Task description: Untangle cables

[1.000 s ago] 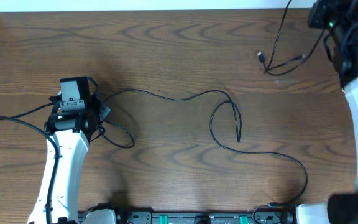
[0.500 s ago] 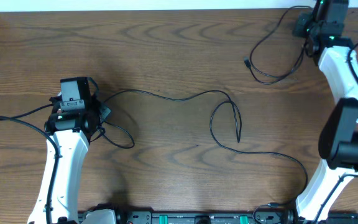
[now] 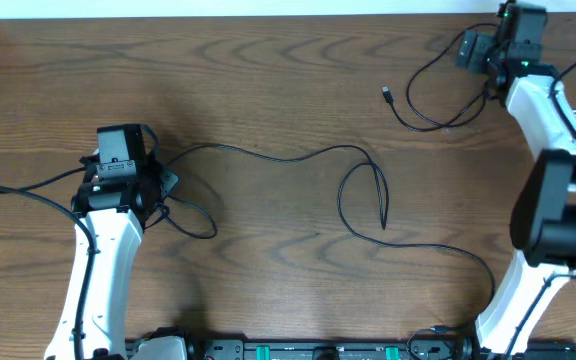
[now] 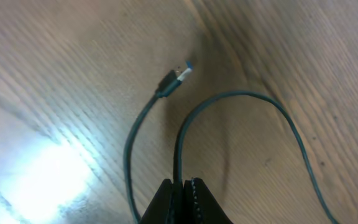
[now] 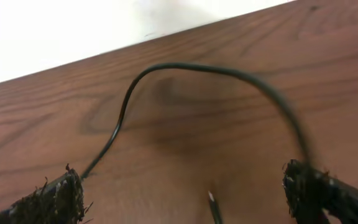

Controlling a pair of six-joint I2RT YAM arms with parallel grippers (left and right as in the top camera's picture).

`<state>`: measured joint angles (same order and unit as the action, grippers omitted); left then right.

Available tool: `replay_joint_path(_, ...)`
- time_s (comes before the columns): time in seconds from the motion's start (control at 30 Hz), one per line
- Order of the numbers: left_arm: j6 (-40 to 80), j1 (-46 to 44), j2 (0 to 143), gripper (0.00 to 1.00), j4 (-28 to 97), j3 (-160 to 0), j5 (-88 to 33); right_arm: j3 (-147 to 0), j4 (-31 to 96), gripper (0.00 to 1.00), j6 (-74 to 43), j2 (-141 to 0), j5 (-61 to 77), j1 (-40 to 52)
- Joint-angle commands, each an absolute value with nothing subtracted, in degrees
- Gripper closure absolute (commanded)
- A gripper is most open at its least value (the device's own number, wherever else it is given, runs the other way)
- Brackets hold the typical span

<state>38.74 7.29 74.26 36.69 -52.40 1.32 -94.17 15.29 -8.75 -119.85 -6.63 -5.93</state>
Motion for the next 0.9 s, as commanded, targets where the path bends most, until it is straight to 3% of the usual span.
replay_joint_path(0.0, 33.23, 7.18, 74.50, 0.92, 34.59, -51.59, -6.48, -94.83, 19.29, 0.01, -11.42, -106.69, -9.56, -6.28)
replay_joint_path(0.23, 19.11, 1.54, 74.50, 0.92, 30.06, -51.59, -20.34, -94.83, 40.25, 0.01, -28.91, -89.08, -9.52, -5.82)
replay_joint_path(0.47, 9.06, -10.46, 74.50, 0.92, 29.63, -51.59, -20.38, -94.83, 63.57, 0.01, -38.50, -83.29, -9.02, -4.64)
replay_joint_path(0.63, 4.71, -20.56, 74.50, 0.92, 27.57, -51.59, -19.55, -93.30, 74.52, 0.01, -38.00, -83.24, -3.66, -3.38)
replay_joint_path(0.77, 10.68, -25.56, 74.48, 0.91, 27.14, -51.59, -8.99, -87.11, 75.77, 0.01, -26.24, -83.24, 9.65, 0.69)
replay_joint_path(0.87, 18.02, -25.41, 73.89, 0.77, 27.79, -51.59, -4.49, -80.68, 72.07, 0.01, -19.57, -83.24, 17.87, 4.75)
